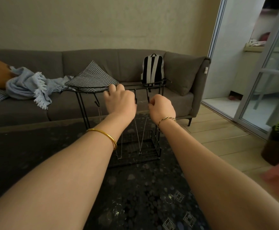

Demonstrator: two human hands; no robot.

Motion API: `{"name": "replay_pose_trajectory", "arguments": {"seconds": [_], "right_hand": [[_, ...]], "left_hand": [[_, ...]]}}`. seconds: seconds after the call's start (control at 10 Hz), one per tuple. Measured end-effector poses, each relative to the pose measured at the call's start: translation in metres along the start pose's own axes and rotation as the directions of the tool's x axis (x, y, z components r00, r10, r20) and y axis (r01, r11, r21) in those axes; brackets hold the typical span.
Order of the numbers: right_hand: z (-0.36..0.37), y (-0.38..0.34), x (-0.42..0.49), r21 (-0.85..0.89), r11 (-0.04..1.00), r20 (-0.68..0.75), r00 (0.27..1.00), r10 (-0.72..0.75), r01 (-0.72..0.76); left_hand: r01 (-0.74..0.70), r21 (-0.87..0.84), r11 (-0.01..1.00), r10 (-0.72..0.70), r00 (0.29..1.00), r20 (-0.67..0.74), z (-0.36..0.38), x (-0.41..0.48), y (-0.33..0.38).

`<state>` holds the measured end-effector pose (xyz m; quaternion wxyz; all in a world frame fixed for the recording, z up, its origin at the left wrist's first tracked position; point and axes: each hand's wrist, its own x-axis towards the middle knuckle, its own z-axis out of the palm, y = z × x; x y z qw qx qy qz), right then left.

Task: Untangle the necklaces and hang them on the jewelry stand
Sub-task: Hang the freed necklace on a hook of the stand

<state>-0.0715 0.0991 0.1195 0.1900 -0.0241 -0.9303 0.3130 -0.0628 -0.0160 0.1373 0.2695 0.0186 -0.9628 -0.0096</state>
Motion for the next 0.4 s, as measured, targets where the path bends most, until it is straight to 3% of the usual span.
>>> {"name": "replay_pose_trajectory", "arguments": {"seconds": [0.4], "right_hand": [[0.0012,0.0012,-0.0025,0.04,0.999,0.032,0.999,-0.004,0.003]], "left_hand": [[-0.056,-0.006,0.998,0.055,0.998,-0.011,-0.0036,-0.0017,-0.0043]]}}
